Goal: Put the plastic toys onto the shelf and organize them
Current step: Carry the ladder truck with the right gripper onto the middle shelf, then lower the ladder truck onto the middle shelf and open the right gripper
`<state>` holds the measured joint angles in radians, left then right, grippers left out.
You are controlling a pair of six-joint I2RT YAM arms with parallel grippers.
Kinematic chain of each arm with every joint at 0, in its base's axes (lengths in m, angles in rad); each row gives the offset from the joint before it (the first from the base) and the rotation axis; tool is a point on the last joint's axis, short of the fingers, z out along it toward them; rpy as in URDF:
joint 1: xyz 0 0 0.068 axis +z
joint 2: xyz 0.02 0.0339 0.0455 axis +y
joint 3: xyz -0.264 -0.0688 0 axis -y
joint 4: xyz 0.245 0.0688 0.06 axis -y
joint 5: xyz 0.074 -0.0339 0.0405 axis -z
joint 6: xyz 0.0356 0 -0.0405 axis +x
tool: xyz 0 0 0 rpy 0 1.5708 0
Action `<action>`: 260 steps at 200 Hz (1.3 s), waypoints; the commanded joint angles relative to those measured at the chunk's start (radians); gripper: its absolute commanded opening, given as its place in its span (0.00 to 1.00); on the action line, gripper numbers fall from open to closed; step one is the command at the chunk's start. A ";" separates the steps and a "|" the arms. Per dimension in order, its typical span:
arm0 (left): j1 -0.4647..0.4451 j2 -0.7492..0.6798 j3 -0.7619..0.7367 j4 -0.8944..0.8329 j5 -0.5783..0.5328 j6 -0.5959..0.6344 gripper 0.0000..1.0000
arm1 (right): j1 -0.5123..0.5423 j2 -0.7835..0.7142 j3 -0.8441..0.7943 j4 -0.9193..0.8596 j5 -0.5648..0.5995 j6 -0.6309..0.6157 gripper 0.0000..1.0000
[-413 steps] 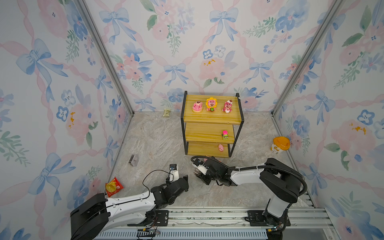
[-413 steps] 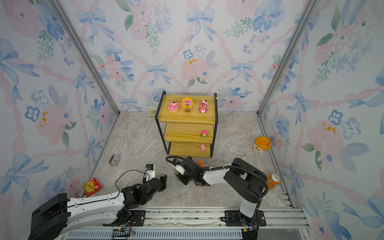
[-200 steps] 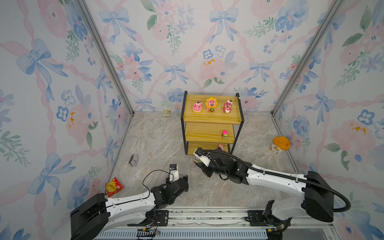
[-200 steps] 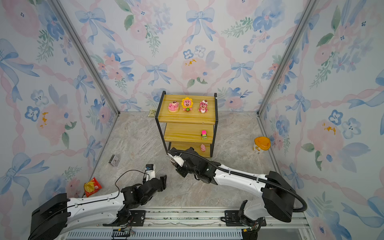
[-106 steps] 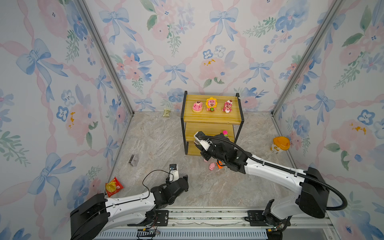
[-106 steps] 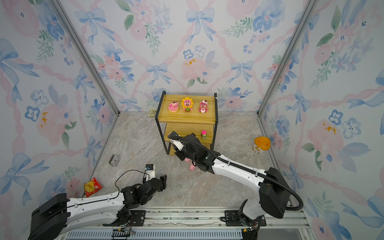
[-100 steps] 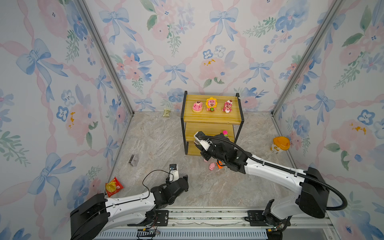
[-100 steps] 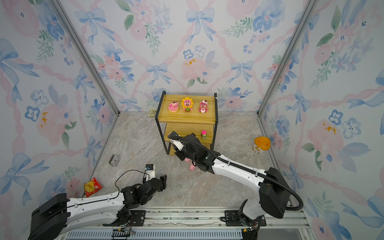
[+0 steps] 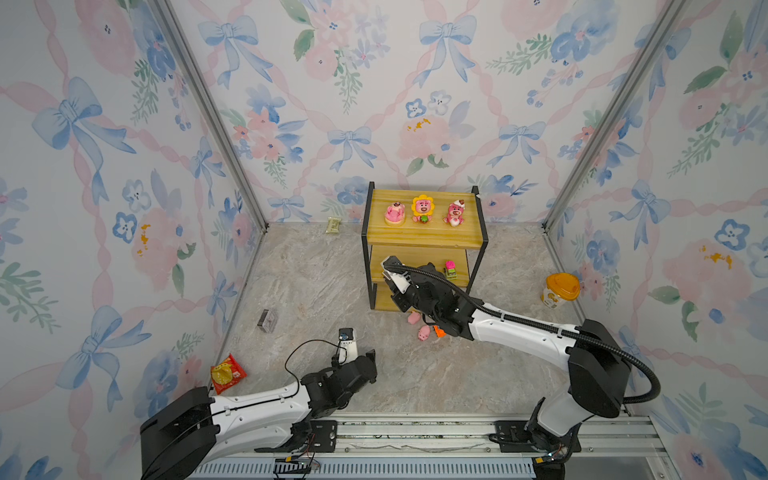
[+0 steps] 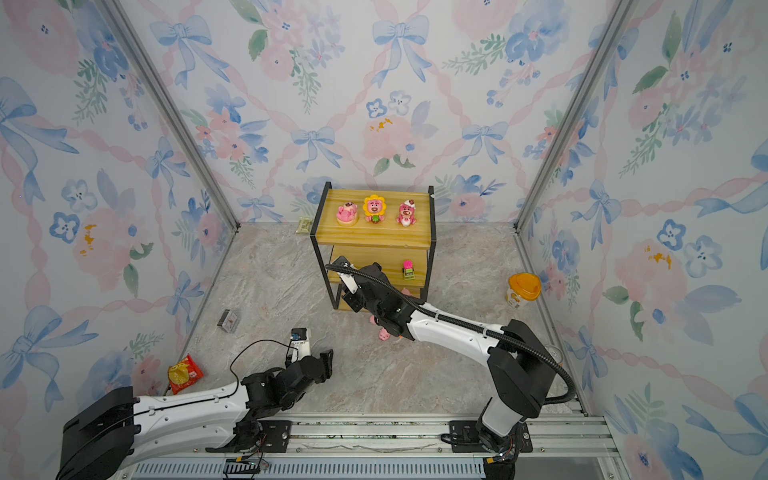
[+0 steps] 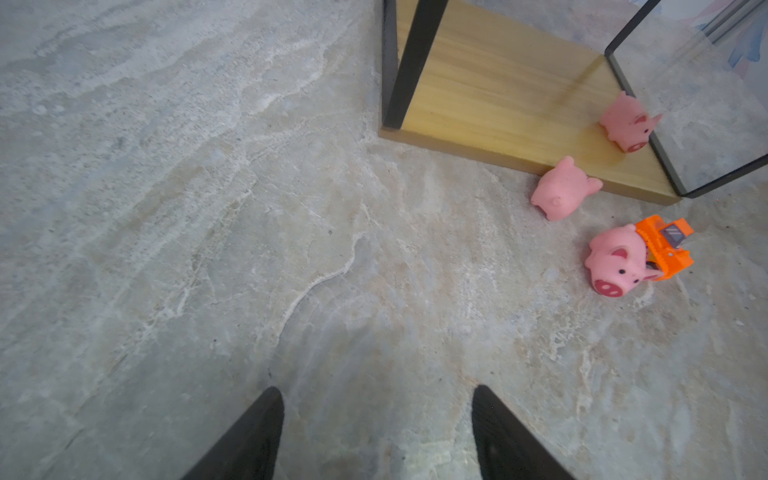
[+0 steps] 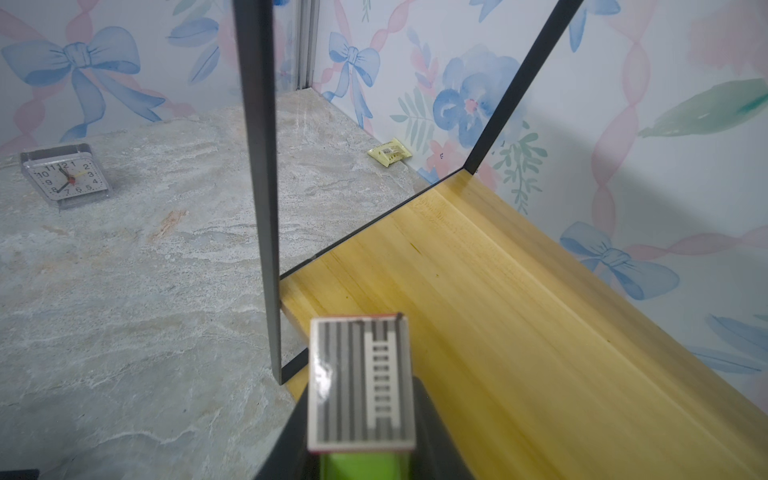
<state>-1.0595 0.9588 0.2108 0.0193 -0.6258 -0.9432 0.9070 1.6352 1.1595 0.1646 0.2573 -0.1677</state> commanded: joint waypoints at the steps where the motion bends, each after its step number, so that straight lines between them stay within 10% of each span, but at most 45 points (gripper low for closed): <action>1: 0.009 -0.012 -0.002 -0.019 -0.023 0.023 0.73 | 0.007 0.014 0.044 0.054 0.069 0.015 0.20; 260: 0.019 -0.015 0.003 -0.019 -0.022 0.047 0.73 | -0.024 0.180 0.101 0.171 0.145 0.042 0.20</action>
<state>-1.0500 0.9367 0.2108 0.0189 -0.6319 -0.9169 0.8993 1.8000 1.2285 0.3260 0.3977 -0.1413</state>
